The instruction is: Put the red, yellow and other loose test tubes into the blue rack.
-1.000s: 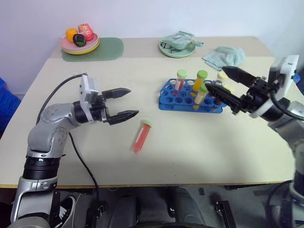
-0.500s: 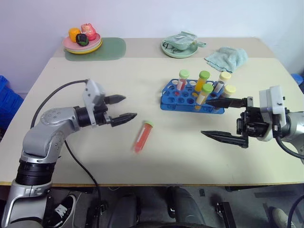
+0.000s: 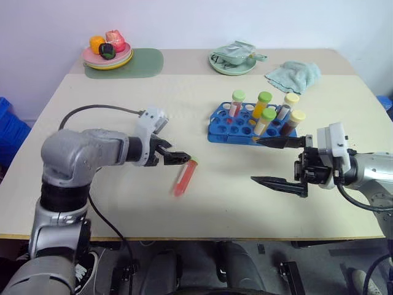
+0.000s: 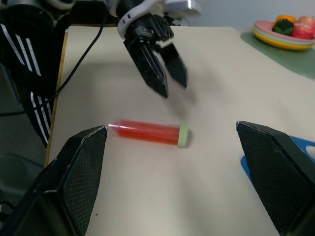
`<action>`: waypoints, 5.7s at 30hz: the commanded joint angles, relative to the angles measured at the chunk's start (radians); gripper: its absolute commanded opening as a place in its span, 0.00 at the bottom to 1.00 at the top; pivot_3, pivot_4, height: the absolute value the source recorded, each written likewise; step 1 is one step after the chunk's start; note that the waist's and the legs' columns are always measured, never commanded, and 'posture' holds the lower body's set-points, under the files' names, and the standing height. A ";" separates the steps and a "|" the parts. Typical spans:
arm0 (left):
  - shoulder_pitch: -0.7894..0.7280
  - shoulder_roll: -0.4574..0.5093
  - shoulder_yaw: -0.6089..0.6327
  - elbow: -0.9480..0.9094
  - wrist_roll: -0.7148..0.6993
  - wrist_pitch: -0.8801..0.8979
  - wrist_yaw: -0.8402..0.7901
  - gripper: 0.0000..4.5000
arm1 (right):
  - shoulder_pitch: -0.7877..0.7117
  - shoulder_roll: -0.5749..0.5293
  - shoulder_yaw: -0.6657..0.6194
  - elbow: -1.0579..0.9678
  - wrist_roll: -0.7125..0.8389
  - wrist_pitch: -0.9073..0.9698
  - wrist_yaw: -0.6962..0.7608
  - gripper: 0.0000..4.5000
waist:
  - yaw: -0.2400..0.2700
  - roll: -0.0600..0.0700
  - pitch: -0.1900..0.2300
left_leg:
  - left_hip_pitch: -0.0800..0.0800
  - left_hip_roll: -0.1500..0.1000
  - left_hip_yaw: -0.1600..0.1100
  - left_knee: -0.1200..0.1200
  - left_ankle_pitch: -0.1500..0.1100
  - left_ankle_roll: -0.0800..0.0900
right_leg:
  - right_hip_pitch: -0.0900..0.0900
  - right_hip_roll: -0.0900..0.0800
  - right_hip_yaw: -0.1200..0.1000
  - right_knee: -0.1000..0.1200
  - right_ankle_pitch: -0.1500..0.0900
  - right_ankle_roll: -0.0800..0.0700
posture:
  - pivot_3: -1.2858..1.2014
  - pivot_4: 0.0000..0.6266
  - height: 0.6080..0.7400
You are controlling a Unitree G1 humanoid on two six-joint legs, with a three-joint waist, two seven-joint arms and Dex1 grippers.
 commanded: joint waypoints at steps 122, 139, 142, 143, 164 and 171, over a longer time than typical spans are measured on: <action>0.205 -0.025 -0.175 -0.084 0.176 -1.148 0.089 0.21 | 0.082 0.149 -0.040 -0.127 0.014 0.045 -0.355 1.00 | 0.024 0.000 0.000 | -0.001 -0.003 0.002 0.006 0.001 -0.002 | 0.001 -0.001 0.001 -0.001 0.000 0.000 | 0.52 0.24 1.00; 0.107 -0.471 -0.060 0.582 0.361 -1.979 -0.144 0.21 | 0.000 0.220 0.017 -0.061 -0.066 0.009 -0.441 1.00 | 0.026 0.000 0.000 | 0.001 -0.003 0.001 0.007 -0.001 0.001 | 0.007 -0.001 -0.001 -0.002 0.000 0.000 | 0.52 0.24 1.00; 0.013 -0.537 -0.042 0.783 0.362 -2.076 -0.208 0.21 | 0.000 0.234 0.034 -0.075 -0.084 0.008 -0.462 1.00 | 0.024 0.000 0.000 | 0.002 -0.003 0.000 0.007 -0.001 0.002 | 0.009 -0.001 -0.001 -0.003 0.000 0.000 | 0.52 0.24 1.00; -0.007 -0.551 -0.033 0.835 0.365 -2.098 -0.215 0.21 | -0.002 0.239 0.029 -0.079 -0.083 0.014 -0.476 1.00 | 0.024 0.000 0.000 | 0.002 -0.003 0.000 0.007 -0.002 0.003 | 0.009 0.000 -0.001 -0.004 0.000 0.000 | 0.52 0.24 1.00; -0.119 -0.659 0.031 1.245 0.461 -2.290 -0.308 0.21 | 0.076 0.210 -0.041 -0.127 -0.081 0.045 -0.521 1.00 | 0.025 0.000 0.000 | 0.004 -0.003 -0.001 0.007 -0.005 0.008 | 0.014 0.001 -0.002 -0.014 0.003 0.005 | 0.52 0.24 1.00; -0.175 -0.689 0.055 1.339 0.480 -2.309 -0.296 0.21 | 0.110 0.212 -0.046 -0.160 -0.083 0.053 -0.538 1.00 | 0.025 0.000 0.000 | 0.003 -0.003 -0.001 0.007 -0.005 0.009 | 0.014 0.001 -0.002 -0.015 0.003 0.006 | 0.52 0.24 1.00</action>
